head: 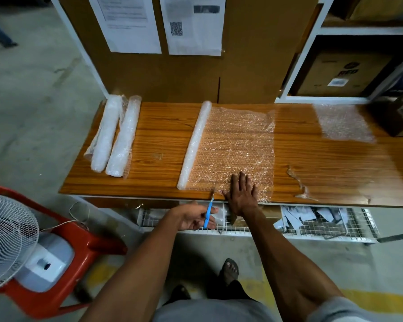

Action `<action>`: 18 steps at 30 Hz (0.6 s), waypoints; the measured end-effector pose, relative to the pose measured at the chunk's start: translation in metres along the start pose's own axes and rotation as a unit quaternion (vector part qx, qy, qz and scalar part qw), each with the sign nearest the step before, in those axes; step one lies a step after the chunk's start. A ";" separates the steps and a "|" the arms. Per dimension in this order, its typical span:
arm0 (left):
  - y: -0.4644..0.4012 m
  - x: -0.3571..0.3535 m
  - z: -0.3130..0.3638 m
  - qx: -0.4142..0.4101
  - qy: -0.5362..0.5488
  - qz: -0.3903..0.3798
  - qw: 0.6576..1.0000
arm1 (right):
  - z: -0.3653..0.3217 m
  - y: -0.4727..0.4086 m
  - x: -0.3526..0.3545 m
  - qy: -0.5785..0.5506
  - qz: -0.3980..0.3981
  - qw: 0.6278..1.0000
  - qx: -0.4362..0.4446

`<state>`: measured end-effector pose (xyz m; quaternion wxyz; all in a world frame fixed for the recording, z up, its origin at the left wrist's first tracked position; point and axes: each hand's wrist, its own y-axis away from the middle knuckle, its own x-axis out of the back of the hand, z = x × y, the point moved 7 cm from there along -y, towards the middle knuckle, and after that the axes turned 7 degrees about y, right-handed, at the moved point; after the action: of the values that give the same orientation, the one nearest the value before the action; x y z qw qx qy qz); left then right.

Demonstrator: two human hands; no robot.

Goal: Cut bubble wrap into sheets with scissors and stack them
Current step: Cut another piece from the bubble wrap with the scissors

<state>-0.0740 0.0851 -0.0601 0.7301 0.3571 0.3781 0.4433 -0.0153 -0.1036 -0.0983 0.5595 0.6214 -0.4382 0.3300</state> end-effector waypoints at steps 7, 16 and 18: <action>-0.003 -0.007 0.002 -0.016 -0.034 0.032 0.999 | -0.001 -0.001 -0.001 -0.009 -0.030 0.999 -0.003; -0.006 -0.006 0.005 -0.043 -0.020 0.087 0.995 | 0.003 0.007 0.004 -0.012 -0.027 0.999 -0.025; -0.006 -0.004 0.003 -0.043 -0.015 0.096 0.994 | 0.006 0.008 0.006 -0.013 -0.033 0.999 -0.032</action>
<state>-0.0706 0.0784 -0.0628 0.7046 0.3663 0.3115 0.5219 -0.0209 -0.1102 -0.0905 0.5842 0.6215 -0.4347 0.2891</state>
